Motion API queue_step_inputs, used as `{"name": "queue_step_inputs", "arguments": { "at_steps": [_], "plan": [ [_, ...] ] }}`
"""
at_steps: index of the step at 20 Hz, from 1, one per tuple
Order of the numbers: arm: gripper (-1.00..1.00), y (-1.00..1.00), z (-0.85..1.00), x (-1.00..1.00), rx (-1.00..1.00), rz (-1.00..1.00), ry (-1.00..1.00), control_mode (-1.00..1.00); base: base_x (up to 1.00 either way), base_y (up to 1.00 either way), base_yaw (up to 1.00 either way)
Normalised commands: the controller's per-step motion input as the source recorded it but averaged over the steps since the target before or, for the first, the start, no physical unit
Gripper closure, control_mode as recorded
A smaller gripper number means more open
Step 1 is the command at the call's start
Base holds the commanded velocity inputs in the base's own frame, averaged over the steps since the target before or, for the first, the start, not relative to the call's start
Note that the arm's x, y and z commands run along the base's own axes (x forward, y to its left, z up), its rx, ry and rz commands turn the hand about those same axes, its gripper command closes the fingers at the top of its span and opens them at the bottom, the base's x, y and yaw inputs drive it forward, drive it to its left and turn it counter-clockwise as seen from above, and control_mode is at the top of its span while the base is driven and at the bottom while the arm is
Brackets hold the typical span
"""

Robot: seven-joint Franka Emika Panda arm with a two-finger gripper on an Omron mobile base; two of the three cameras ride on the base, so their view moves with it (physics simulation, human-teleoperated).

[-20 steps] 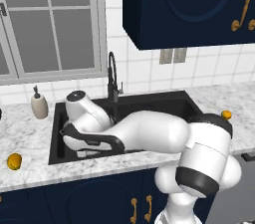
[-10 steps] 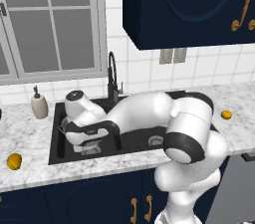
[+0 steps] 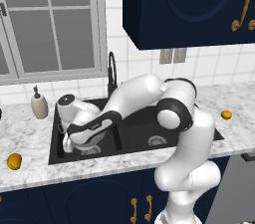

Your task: Put the colander in the sink, put the tangerine, mango in the colander, and turn on the sink faucet and pour water over the colander.

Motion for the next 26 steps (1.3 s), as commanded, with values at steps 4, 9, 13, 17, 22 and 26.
{"name": "queue_step_inputs", "arguments": {
  "at_steps": [4,9,13,17,22,26],
  "plan": [
    [1.0,0.12,-0.08,0.43,0.0,-0.18,0.0,-1.0,0.0,0.0,0.0],
    [1.0,-0.08,-0.09,0.39,0.0,0.0,0.0,-1.0,0.0,0.0,0.0],
    [1.0,-0.29,-0.18,0.17,0.0,0.0,0.0,-1.0,0.0,0.0,0.0],
    [1.0,-0.24,-0.23,0.07,0.0,0.0,0.0,-1.0,0.0,0.0,0.0],
    [1.0,-0.31,-0.3,0.03,0.0,0.0,0.0,-1.0,0.0,0.0,0.0],
    [1.0,-0.48,-0.09,0.01,0.05,0.0,0.0,-1.0,0.0,0.0,0.0]
  ]
}}
